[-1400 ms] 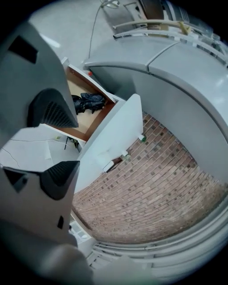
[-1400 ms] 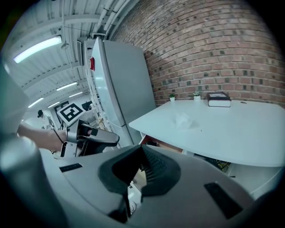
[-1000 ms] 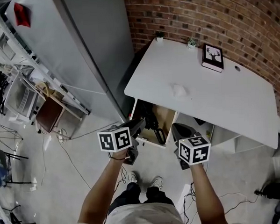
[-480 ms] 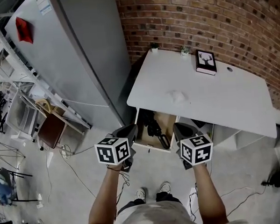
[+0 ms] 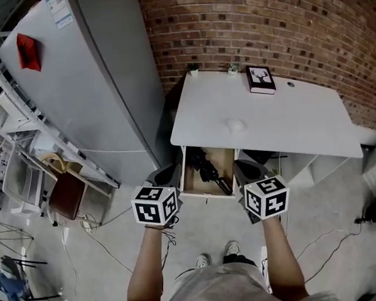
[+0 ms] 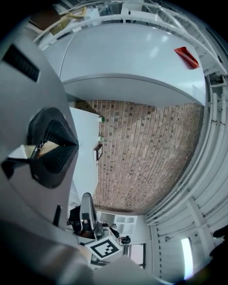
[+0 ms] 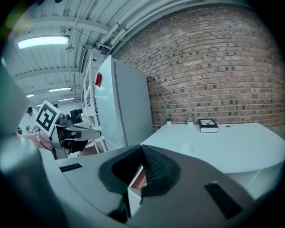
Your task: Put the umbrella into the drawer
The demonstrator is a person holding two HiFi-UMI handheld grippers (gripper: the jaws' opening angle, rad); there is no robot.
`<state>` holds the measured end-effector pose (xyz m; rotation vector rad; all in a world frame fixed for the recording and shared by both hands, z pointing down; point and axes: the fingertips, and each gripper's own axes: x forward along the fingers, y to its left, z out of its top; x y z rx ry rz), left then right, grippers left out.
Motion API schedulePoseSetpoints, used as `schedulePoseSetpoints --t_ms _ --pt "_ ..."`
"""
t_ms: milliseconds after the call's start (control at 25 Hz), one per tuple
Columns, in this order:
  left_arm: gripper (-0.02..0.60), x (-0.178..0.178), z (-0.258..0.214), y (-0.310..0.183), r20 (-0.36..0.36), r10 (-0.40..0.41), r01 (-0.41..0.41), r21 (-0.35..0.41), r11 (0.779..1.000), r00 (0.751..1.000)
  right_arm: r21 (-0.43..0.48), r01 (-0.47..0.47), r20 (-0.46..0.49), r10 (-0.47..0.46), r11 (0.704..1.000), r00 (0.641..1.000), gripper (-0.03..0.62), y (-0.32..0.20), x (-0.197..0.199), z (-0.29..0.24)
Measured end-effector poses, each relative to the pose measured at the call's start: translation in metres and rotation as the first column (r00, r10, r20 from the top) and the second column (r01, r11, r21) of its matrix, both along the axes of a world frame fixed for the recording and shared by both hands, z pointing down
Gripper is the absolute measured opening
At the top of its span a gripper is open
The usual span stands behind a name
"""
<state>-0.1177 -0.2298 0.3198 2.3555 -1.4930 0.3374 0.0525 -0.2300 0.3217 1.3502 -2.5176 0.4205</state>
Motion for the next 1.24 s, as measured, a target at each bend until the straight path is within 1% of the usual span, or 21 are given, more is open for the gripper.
schedulePoseSetpoints --t_ms 120,240,320,640,960,1240 --pt "-0.006 -0.008 -0.003 0.004 0.017 0.020 -0.020 0.018 1.000 1.000 0.030 -0.032 -0.017 0.033 0.999 0.999 0.003 0.009 -0.001 -0.009" --pt "-0.007 -0.010 -0.005 0.011 0.030 0.065 -0.065 0.025 0.998 0.997 0.056 -0.074 -0.020 0.076 0.996 0.997 0.003 0.015 0.001 -0.017" --pt "-0.008 -0.012 -0.006 0.014 0.042 0.079 -0.080 0.033 0.996 0.996 0.063 -0.088 -0.020 0.090 0.994 0.996 0.003 0.020 -0.001 -0.020" --pt "-0.008 -0.017 -0.012 0.025 0.035 0.073 -0.075 0.057 0.996 0.997 0.062 -0.106 -0.026 0.108 0.992 0.994 0.003 0.037 -0.010 -0.020" --pt "-0.008 -0.019 -0.002 0.033 0.080 0.085 -0.088 0.040 0.995 0.993 0.067 -0.118 -0.010 0.119 0.991 0.993 0.003 0.043 -0.016 -0.021" --pt "-0.007 -0.023 0.005 0.032 0.082 0.082 -0.085 0.027 0.996 0.993 0.070 -0.130 0.005 0.130 0.989 0.992 0.003 0.042 -0.017 -0.020"
